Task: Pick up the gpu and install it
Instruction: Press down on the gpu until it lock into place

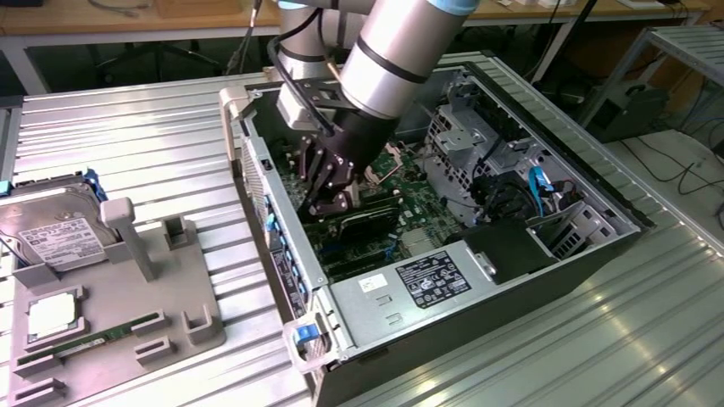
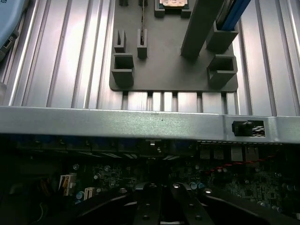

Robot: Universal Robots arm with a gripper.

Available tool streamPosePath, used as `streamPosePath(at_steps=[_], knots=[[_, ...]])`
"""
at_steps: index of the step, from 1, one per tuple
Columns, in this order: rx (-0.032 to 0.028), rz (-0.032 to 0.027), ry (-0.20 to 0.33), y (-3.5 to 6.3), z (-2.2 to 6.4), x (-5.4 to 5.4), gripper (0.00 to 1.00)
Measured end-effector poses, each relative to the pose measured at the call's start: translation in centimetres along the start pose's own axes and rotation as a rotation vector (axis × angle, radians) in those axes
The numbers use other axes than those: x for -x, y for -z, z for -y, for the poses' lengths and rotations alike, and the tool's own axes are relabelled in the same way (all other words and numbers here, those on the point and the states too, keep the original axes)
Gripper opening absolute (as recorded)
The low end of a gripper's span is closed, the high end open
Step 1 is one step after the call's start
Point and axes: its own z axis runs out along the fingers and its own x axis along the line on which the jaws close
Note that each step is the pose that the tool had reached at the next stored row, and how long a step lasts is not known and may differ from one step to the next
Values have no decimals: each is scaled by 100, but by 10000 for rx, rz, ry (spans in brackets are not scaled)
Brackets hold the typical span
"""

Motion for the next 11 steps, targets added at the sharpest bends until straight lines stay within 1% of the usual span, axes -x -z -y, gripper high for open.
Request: streamPosePath(at_steps=[4,11], knots=[[10,1,1,-27,1,0,11],[48,1,2,-62,-15,1,11]])
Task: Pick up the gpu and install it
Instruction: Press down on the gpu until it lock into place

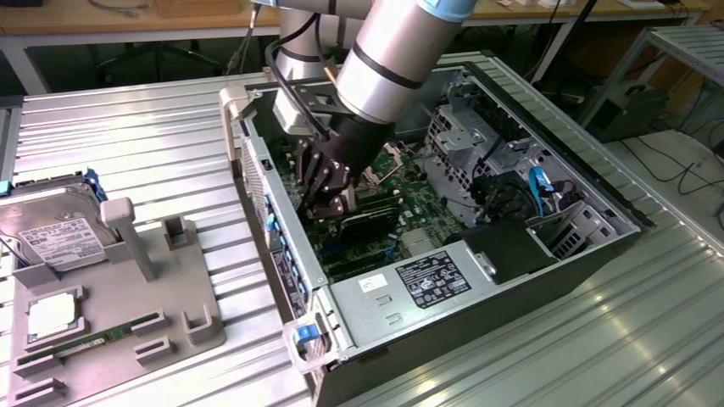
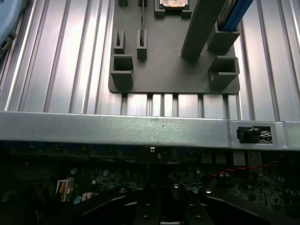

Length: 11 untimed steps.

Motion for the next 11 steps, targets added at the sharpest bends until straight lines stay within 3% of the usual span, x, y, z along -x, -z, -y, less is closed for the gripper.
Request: streamPosePath(at_steps=[11], knots=[[64,2,-1,-45,3,0,11]])
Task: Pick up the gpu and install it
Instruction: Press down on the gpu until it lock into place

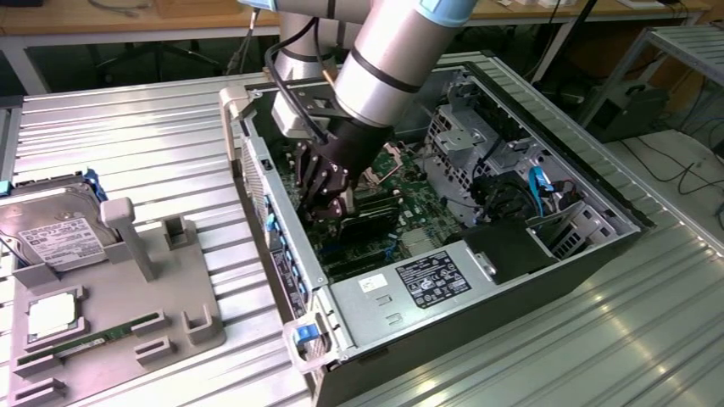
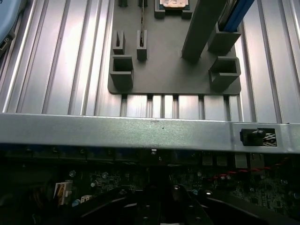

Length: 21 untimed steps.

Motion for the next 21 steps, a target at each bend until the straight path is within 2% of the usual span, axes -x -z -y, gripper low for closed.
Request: streamPosePath(at_steps=[6,14,19,21], knots=[[39,-2,0,-14,-4,0,11],[55,-3,2,-41,-2,0,11],[64,-3,-1,-95,18,0,11],[65,-4,5,-88,59,-1,11]])
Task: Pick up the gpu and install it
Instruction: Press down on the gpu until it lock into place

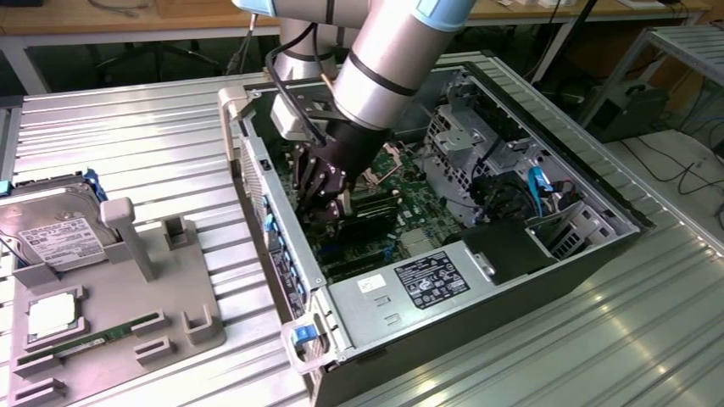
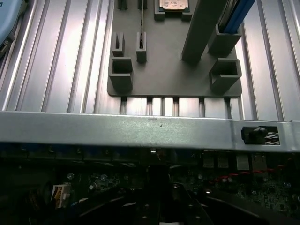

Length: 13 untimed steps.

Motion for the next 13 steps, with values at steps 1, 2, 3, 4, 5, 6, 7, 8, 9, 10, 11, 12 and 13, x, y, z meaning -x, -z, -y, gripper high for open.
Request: streamPosePath(at_steps=[1,2,3,4,5,6,7,8,9,10,11,12,13], knots=[[-1,5,-6,5,17,-1,11],[9,-5,-17,14,33,-3,11],[6,-13,-16,19,47,-4,11],[6,-14,-11,24,61,-5,11],[6,-13,-12,27,67,-5,11],[3,-9,-10,31,72,-5,11],[0,-2,-7,36,76,-4,11],[-7,7,-2,41,78,-4,11],[-16,21,2,60,73,-2,11],[-20,28,5,75,68,0,11],[-14,23,3,96,60,0,11],[-6,9,-2,164,33,0,11],[1,6,-3,199,19,1,11]])
